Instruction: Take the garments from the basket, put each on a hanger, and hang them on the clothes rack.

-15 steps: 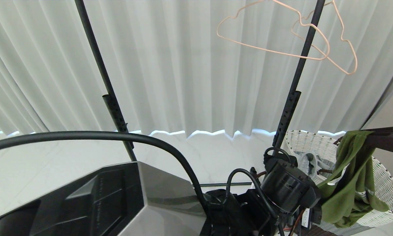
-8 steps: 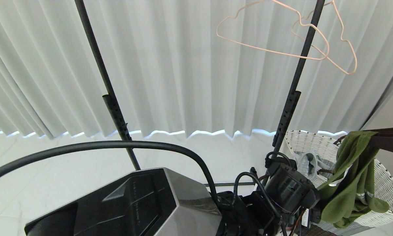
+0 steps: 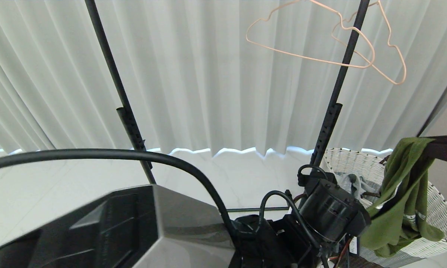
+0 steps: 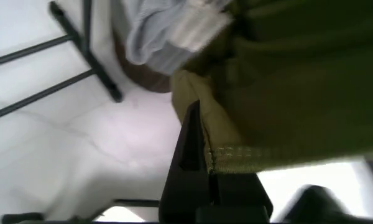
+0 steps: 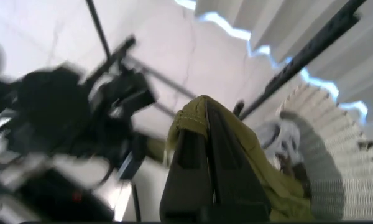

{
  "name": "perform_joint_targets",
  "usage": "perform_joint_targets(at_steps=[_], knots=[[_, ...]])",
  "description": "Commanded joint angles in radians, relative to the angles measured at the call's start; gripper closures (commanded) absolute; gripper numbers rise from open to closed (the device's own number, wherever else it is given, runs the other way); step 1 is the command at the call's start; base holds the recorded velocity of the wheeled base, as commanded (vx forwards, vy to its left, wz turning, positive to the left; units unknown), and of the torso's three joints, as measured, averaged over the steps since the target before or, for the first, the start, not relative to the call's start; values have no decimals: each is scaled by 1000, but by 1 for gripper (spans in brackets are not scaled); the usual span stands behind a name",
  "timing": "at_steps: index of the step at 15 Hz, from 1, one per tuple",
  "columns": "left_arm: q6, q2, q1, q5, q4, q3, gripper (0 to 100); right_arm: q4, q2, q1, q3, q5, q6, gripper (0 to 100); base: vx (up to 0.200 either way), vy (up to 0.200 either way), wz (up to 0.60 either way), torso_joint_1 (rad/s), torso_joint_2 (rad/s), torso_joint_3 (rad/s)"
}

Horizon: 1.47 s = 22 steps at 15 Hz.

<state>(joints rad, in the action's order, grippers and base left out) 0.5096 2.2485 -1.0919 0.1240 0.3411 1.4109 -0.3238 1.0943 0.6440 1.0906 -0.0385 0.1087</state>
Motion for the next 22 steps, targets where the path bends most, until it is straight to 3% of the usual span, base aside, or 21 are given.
perform_joint_targets(at_steps=[1, 3, 4, 6, 11, 14, 17, 19, 20, 22], knots=[[24, -204, -28, 14, -1, -138, 100, 35, 10, 0, -2, 11, -11, 100, 0, 0, 0, 0, 0, 0], [-5, -322, -28, 60, -1, -262, 100, 108, 16, 0, -14, 71, -12, 100, 0, 0, 0, 0, 0, 0], [-63, -428, -26, 91, -1, -342, 100, 189, 15, 0, -58, 121, -4, 100, 0, 0, 0, 0, 0, 0], [-98, -573, -31, 94, -2, -420, 100, 304, 30, 5, -109, 180, 0, 100, 0, 0, 0, 0, 0, 0], [-221, -797, -11, 169, -48, -572, 100, 431, 122, 42, -115, 213, 35, 100, 0, 0, 0, 0, 0, 0], [-307, -912, -6, 175, -221, -510, 100, 425, 128, 43, -138, 204, 63, 100, 0, 0, 0, 0, 0, 0], [-315, -971, 47, 244, -482, -337, 100, 430, 105, 48, -176, 98, 114, 100, 0, 0, 0, 0, 0, 0], [-353, -968, 58, 312, -527, -230, 100, 433, 99, 49, -170, 89, 120, 100, 0, 0, 0, 0, 0, 0], [-414, -965, 63, 361, -545, -170, 100, 437, 104, 51, -135, 89, 120, 100, 0, 0, 0, 0, 0, 0], [-513, -969, 104, 410, -548, -156, 100, 433, 124, 59, -46, 89, 120, 100, 0, 0, 0, 0, 0, 0]])
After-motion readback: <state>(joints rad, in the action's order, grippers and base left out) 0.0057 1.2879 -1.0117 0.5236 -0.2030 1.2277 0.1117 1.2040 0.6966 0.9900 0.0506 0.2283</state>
